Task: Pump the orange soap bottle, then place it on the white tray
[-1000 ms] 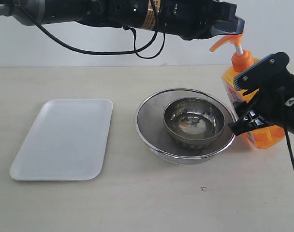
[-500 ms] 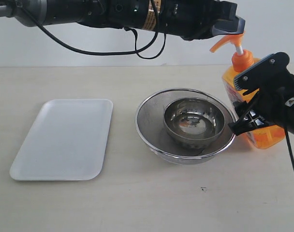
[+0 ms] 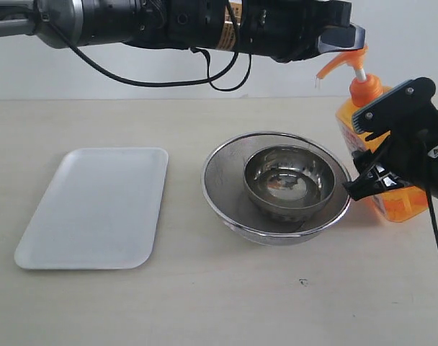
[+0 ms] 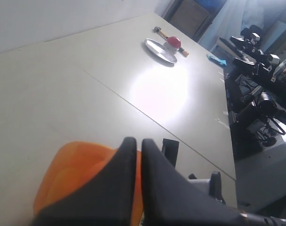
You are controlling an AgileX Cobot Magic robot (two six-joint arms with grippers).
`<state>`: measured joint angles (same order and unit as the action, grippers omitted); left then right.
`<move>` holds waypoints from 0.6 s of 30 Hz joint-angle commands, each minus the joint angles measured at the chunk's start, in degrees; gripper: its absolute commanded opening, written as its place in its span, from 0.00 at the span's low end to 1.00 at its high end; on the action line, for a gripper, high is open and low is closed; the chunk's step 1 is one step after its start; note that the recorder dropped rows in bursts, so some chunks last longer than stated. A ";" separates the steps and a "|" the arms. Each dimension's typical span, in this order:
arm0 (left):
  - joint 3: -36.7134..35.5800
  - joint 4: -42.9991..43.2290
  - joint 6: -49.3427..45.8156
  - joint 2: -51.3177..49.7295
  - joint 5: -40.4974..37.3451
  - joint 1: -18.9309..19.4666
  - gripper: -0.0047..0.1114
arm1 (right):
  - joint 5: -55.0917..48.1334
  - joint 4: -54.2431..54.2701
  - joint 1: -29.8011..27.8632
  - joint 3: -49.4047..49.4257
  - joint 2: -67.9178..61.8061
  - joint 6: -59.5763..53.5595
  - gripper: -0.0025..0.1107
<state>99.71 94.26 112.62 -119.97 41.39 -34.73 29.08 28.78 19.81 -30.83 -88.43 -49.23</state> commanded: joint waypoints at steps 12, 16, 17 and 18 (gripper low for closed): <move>-1.42 5.68 -0.41 -5.20 -0.50 -1.79 0.08 | 3.68 -5.21 0.23 -0.50 0.90 2.25 0.02; -1.42 5.68 -0.84 -6.18 -0.60 -2.14 0.08 | 3.68 -5.21 0.23 -0.50 0.90 2.25 0.02; -1.42 5.68 -0.84 -6.27 -0.60 -2.14 0.08 | 3.68 -5.21 0.23 -0.50 0.90 2.25 0.02; -1.42 5.68 -0.84 -6.40 -0.60 -2.14 0.08 | 3.68 -5.20 0.23 -0.50 0.90 2.41 0.02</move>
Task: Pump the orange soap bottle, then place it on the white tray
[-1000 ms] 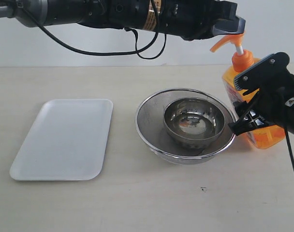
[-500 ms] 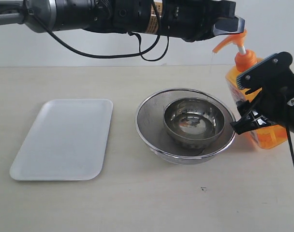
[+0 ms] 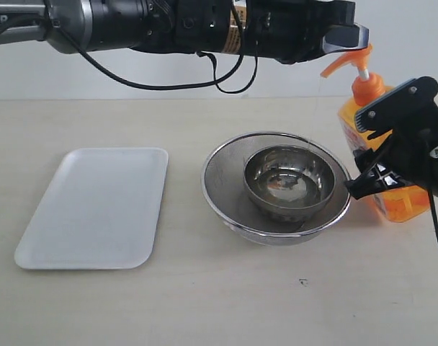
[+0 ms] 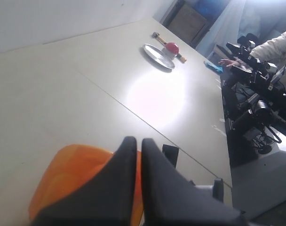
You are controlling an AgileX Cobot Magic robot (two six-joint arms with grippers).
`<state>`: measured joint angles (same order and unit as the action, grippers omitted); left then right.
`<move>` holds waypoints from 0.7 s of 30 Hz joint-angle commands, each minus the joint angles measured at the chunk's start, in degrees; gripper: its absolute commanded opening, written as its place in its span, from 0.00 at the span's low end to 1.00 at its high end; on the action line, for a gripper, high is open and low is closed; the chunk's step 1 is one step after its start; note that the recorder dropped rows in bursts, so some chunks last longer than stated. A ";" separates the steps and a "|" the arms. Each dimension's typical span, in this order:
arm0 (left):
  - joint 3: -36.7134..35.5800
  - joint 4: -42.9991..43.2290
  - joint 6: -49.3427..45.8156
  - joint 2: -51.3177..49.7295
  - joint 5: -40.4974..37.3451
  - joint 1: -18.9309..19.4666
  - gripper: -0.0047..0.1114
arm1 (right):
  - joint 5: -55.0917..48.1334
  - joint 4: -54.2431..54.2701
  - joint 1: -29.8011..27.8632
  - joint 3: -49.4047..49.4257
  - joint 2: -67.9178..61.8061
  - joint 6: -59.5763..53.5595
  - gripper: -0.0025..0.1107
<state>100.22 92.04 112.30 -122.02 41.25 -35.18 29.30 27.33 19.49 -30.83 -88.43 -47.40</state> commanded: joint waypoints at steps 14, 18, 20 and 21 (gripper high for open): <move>-1.93 7.91 -0.72 -0.46 3.26 0.84 0.08 | 3.35 -3.51 0.54 -0.50 0.90 0.57 0.02; -1.93 7.91 -0.71 4.02 3.11 1.42 0.08 | 3.25 -2.58 0.54 -0.50 0.90 0.57 0.02; -1.93 7.91 -0.71 5.60 2.38 1.42 0.08 | 3.25 -2.44 0.54 -0.50 0.90 0.57 0.02; -1.93 7.91 -0.71 6.40 2.01 1.42 0.08 | 3.25 -2.44 0.54 -0.50 0.90 0.57 0.02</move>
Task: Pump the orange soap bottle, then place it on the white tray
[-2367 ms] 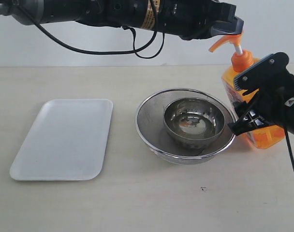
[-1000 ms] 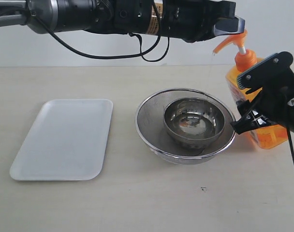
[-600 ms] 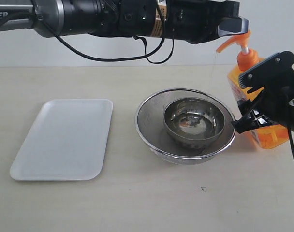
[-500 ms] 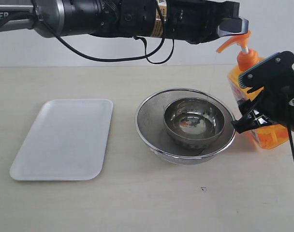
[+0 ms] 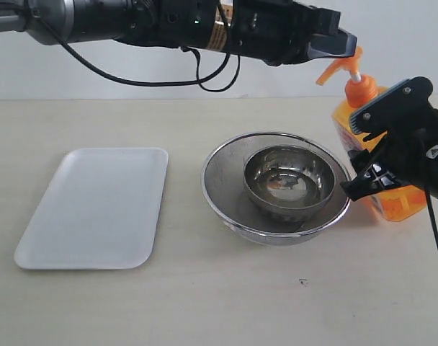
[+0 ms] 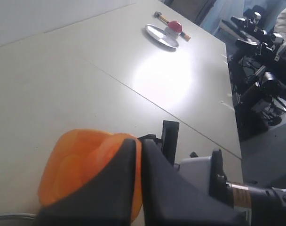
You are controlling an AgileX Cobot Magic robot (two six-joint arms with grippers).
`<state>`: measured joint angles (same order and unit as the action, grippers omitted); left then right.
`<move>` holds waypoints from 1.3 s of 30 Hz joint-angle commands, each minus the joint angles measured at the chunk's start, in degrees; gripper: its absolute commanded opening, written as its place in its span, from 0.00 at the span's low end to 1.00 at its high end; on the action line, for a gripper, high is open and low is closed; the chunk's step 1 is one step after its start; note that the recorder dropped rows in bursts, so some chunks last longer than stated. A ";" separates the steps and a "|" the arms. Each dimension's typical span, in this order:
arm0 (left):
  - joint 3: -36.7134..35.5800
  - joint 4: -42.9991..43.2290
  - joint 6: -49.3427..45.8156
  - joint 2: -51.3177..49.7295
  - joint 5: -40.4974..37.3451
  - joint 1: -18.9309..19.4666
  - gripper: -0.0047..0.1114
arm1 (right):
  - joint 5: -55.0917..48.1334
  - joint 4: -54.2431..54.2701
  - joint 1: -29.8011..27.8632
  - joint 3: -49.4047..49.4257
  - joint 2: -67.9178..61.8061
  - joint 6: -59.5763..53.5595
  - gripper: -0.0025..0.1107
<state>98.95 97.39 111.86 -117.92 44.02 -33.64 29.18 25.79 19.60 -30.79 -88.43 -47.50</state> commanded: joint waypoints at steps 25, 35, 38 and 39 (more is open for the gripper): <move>2.02 2.56 1.67 -1.39 -0.56 -0.24 0.08 | 2.48 -0.89 0.43 -0.54 0.90 0.46 0.02; 1.57 2.56 1.39 -5.69 1.43 -0.24 0.08 | 2.72 -1.23 0.43 -0.54 0.90 0.61 0.02; 1.45 2.56 1.39 -6.61 1.43 -0.24 0.08 | 2.72 -2.16 0.43 -0.54 0.90 1.30 0.02; 1.05 2.56 1.39 -6.61 0.80 -0.24 0.08 | 2.72 -2.45 0.43 -0.54 0.90 1.61 0.02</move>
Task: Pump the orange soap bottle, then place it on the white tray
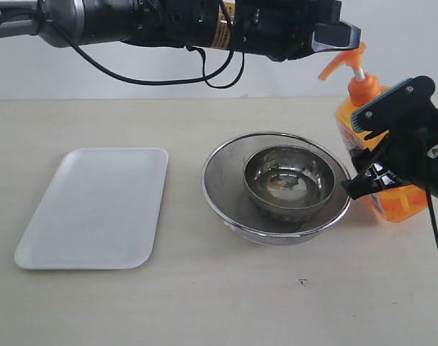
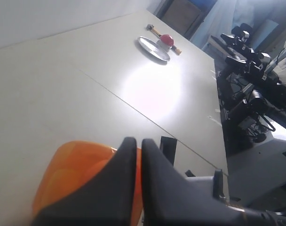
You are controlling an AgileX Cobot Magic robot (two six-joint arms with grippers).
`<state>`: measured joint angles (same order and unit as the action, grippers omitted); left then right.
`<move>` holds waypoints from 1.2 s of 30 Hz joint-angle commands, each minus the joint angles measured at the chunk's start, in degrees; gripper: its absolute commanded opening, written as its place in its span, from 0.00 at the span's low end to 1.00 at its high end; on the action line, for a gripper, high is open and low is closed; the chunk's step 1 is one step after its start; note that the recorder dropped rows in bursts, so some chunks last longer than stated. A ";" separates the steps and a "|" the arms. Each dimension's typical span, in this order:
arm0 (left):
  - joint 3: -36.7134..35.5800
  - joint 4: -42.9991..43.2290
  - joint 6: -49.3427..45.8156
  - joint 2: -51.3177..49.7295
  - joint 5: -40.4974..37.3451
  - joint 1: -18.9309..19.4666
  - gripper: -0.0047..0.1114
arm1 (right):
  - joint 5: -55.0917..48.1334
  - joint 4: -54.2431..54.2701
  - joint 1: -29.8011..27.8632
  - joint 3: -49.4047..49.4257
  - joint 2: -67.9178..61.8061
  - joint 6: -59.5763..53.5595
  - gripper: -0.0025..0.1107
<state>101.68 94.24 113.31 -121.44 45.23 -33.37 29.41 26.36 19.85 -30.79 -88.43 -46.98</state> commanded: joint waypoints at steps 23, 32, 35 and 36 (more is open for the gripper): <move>-5.66 5.70 -2.72 -0.61 -4.66 0.18 0.08 | 2.66 -3.54 0.19 -0.54 0.90 3.05 0.02; -5.66 5.70 -2.02 5.65 -4.56 3.53 0.08 | 2.47 -2.24 0.19 -0.54 0.90 4.85 0.02; -5.66 5.70 -1.47 7.49 -3.23 4.82 0.08 | 2.47 -0.92 0.19 -0.54 0.90 4.85 0.02; -5.66 5.70 -1.47 8.12 -3.07 5.32 0.08 | 2.47 -0.77 0.19 -0.54 0.90 4.85 0.02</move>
<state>95.93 99.75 111.27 -115.31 41.16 -29.18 30.34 24.97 19.96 -30.79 -88.33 -42.34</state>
